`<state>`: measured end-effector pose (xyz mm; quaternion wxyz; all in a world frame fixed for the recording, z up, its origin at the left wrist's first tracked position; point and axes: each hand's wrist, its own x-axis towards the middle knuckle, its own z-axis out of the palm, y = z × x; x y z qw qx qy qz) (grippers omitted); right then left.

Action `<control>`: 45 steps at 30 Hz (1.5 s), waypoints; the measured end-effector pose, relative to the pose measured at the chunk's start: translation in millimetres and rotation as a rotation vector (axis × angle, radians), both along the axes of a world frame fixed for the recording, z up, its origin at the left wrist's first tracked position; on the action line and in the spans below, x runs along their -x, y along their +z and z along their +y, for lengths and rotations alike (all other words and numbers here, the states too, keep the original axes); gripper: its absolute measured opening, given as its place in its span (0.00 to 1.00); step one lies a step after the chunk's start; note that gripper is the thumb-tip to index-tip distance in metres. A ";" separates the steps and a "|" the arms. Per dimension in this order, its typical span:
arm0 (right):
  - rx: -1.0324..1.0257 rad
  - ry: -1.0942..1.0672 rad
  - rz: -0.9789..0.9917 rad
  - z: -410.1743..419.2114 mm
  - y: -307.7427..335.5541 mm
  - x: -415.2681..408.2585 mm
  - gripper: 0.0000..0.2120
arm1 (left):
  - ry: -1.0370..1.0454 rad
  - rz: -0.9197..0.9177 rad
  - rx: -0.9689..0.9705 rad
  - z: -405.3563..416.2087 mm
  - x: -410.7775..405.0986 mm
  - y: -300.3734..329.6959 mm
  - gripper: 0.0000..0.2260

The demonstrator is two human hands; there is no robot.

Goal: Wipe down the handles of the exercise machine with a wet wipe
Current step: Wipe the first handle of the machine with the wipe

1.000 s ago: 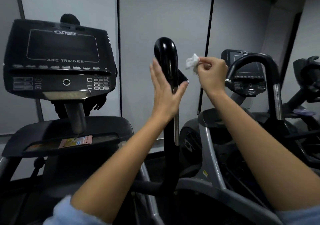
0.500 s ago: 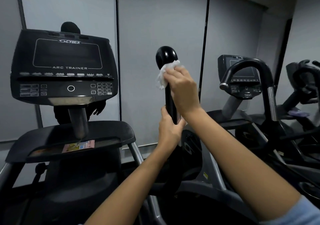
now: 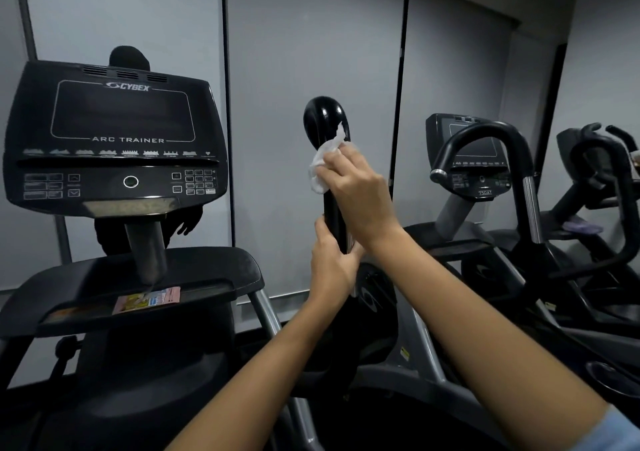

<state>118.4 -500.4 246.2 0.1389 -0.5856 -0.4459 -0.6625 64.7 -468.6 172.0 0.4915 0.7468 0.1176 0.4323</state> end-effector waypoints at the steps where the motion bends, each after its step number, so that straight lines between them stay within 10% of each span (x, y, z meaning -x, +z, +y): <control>1: 0.013 -0.041 -0.011 0.9 6.7 -3.8 0.07 | 0.000 0.008 -0.004 0.5 -0.2 -0.4 0.29; 9: -0.047 -0.063 0.303 30.1 100.8 -4.3 0.13 | 0.005 0.012 -0.044 -0.2 4.4 0.2 0.28; 12: -0.214 0.354 0.643 21.3 111.5 -16.8 0.10 | -0.010 0.007 -0.042 -1.3 5.5 0.6 0.27; 16: -0.396 0.686 0.633 -4.9 33.6 -2.3 0.11 | 0.015 -0.003 -0.042 1.4 2.3 -0.4 0.26; 21: -0.423 0.733 0.689 -0.8 -13.4 -7.8 0.10 | 0.021 -0.037 -0.058 4.2 -2.5 -5.3 0.23; 32: -0.430 0.733 0.948 35.8 117.7 -39.4 0.08 | 0.042 -0.004 -0.034 0.5 -1.4 -2.0 0.25; 38: -0.249 0.624 0.437 -0.4 14.8 4.0 0.08 | 0.056 0.019 -0.050 3.4 -4.2 -1.7 0.29; 45: 0.042 -0.070 0.034 14.9 39.1 -8.8 0.03 | 0.035 0.021 -0.043 1.8 -1.6 -0.6 0.28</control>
